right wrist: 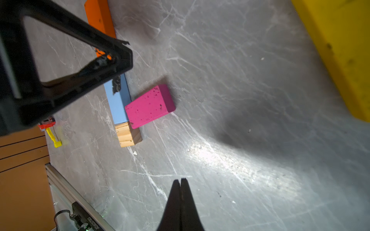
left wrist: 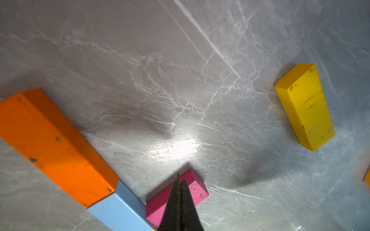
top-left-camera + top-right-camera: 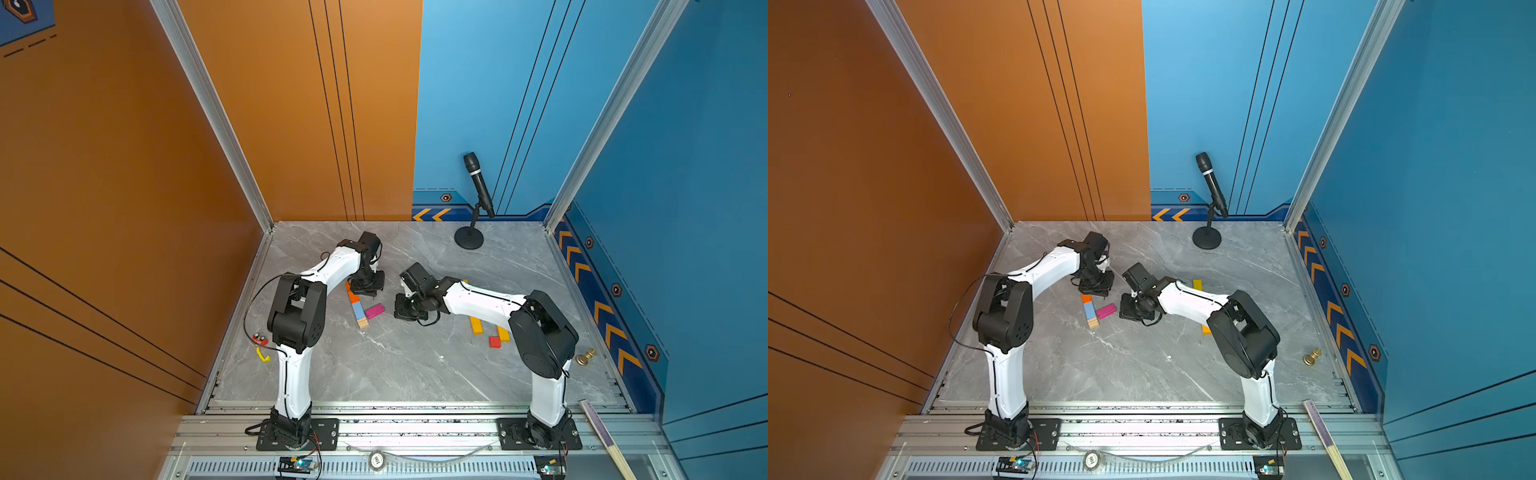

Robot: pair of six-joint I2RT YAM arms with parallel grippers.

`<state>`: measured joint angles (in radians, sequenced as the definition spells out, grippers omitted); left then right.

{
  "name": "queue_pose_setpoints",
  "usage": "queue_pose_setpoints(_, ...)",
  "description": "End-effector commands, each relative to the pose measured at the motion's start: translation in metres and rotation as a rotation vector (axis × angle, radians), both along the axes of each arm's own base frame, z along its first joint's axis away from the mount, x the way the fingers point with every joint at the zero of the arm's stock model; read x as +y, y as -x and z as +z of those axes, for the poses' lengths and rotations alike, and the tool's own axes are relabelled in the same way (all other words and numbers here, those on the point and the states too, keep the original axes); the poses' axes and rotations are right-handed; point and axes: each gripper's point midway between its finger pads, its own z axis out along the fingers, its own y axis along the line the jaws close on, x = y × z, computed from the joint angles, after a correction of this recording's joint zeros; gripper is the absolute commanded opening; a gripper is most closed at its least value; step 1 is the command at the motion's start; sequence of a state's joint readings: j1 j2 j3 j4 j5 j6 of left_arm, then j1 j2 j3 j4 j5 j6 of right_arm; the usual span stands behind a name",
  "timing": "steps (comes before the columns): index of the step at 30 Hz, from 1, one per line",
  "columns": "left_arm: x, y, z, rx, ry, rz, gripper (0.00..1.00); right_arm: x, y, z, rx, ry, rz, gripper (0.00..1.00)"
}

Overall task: Assemble the letter v with building blocks
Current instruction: Assemble the building block at the center of the board.

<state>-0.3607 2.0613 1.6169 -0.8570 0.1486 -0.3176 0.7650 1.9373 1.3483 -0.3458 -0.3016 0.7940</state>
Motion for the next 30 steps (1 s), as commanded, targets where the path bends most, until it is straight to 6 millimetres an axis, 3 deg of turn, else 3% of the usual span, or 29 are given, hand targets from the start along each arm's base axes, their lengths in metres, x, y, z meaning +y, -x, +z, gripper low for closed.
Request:
queue_pose_setpoints(1,0.010,0.008,-0.012,0.037,-0.057,-0.003,0.00,0.010,0.002,-0.003,0.019,-0.040,-0.006,0.00)
queue_pose_setpoints(22,0.017,0.024,-0.041,0.111,-0.108,0.009,0.00,0.010,0.007,-0.004,0.018,-0.040,-0.012,0.00)
queue_pose_setpoints(30,0.012,0.031,-0.040,0.121,-0.100,0.007,0.00,0.010,0.008,-0.006,0.018,-0.038,-0.017,0.00)
